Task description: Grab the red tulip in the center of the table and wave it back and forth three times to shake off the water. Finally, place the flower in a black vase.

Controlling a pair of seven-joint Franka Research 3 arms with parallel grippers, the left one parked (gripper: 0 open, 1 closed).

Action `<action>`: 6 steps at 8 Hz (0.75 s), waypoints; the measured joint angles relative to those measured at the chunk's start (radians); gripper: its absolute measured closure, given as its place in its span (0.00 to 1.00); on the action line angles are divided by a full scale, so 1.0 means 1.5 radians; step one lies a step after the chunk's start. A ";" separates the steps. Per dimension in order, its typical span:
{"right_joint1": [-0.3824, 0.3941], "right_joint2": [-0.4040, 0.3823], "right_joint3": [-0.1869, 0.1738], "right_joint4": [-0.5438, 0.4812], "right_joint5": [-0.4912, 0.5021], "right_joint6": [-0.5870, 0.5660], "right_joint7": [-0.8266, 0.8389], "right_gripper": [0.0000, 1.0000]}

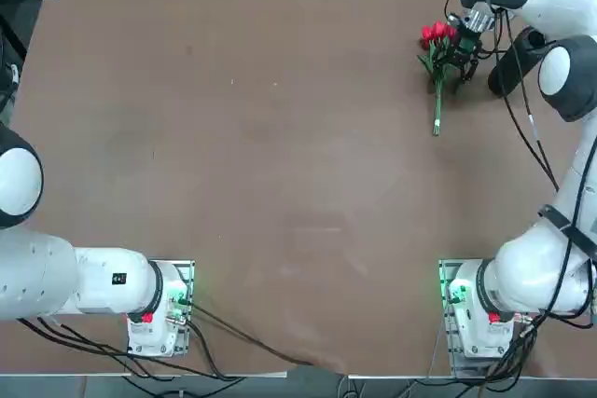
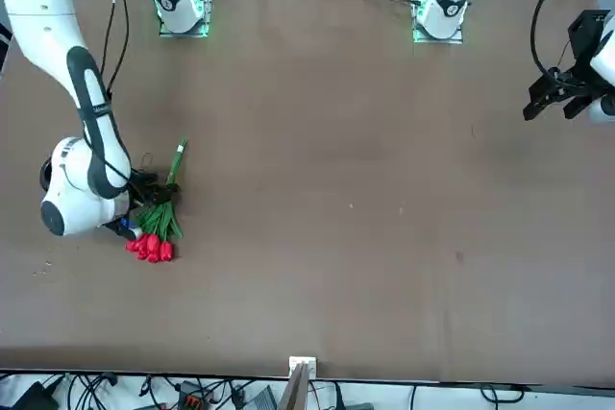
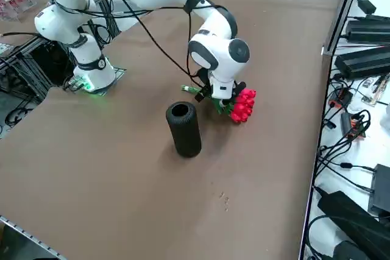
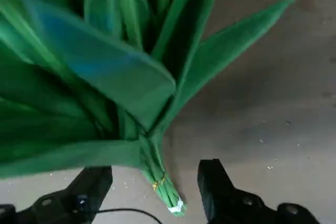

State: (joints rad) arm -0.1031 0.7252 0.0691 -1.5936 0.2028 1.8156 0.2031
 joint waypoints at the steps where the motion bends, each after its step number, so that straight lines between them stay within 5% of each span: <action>1: 0.001 0.000 0.002 0.000 0.000 0.001 0.000 0.00; 6: 0.003 0.004 0.005 0.000 0.000 0.020 0.000 0.04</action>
State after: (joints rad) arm -0.0992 0.7306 0.0762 -1.5929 0.2028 1.8455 0.2034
